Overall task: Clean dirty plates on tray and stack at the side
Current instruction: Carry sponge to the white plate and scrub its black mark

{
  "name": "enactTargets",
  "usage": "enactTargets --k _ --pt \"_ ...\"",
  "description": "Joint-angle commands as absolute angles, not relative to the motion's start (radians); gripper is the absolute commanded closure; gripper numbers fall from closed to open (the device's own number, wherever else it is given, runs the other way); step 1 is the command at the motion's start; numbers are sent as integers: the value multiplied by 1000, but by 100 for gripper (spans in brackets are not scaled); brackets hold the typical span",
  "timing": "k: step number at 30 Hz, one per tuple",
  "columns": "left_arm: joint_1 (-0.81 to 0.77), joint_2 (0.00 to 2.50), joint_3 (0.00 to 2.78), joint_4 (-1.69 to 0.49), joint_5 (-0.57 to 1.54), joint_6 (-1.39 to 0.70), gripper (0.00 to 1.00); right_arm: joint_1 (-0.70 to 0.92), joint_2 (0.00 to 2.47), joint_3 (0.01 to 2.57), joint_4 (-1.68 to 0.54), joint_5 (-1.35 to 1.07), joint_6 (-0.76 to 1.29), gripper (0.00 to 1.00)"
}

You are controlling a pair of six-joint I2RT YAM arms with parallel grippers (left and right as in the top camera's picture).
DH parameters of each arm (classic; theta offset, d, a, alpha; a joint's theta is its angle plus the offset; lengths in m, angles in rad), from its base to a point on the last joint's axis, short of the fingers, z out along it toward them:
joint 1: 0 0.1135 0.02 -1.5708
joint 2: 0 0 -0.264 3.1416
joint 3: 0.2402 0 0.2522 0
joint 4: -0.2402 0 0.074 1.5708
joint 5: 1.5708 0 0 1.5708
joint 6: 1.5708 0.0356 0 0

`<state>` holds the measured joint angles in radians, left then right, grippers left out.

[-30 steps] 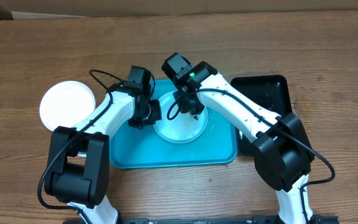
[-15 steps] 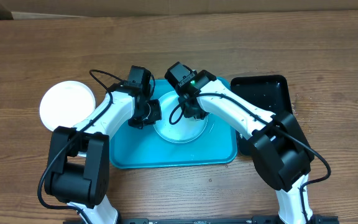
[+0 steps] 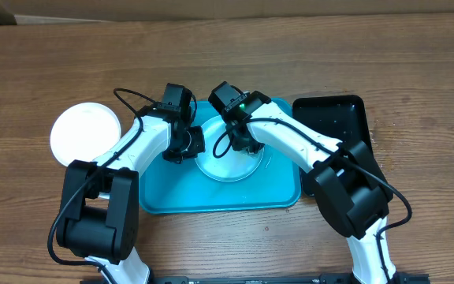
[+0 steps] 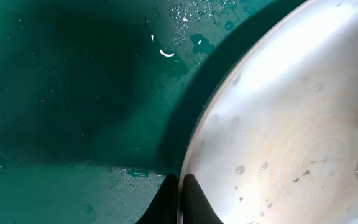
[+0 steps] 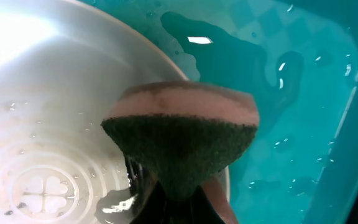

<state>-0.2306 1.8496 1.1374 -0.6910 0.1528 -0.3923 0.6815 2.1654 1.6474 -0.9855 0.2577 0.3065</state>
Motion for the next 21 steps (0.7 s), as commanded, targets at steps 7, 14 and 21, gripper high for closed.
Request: enactTargets --k 7,14,21 --pt "-236 1817 1128 -694 138 -396 96 678 2268 1642 -978 68 317 96" --pt "-236 1817 1128 -694 138 -396 96 678 2267 1643 -969 -289 181 96" --pt "-236 1817 1128 -695 138 -396 96 623 2247 1755 -1042 -593 27 96"
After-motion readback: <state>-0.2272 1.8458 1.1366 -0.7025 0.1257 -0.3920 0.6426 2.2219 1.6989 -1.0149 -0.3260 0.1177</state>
